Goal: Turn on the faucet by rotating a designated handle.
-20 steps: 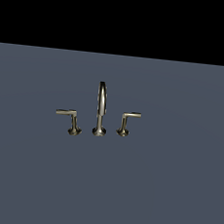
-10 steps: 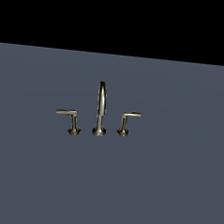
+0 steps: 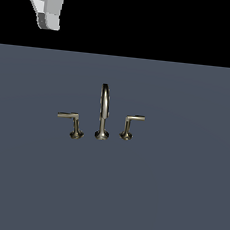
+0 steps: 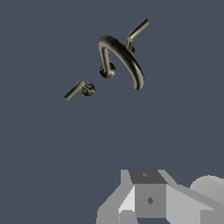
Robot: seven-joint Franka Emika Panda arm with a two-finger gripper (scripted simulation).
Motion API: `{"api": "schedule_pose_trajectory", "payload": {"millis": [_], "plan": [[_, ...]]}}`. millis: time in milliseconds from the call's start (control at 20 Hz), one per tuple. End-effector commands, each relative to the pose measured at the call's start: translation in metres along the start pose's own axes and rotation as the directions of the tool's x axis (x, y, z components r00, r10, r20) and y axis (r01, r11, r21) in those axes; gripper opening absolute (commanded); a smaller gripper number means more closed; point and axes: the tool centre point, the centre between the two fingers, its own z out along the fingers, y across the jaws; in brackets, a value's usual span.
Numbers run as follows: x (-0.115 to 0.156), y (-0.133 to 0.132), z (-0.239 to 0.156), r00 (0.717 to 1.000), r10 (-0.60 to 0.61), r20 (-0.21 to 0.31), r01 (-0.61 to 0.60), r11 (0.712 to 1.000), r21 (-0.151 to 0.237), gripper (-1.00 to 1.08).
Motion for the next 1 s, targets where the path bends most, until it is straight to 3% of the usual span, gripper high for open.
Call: {"api": "schedule_pose_trajectory", "payload": {"millis": [0, 450, 950], "plan": [[0.003, -0.012, 0.015, 0.999, 0.050, -0.001, -0.050, 0.999, 0.001, -1.00], [0.017, -0.053, 0.063, 0.978, 0.210, -0.002, -0.210, 0.978, 0.002, -1.00], [0.038, -0.088, 0.109, 0.934, 0.358, -0.005, -0.358, 0.934, 0.001, -1.00]]}}
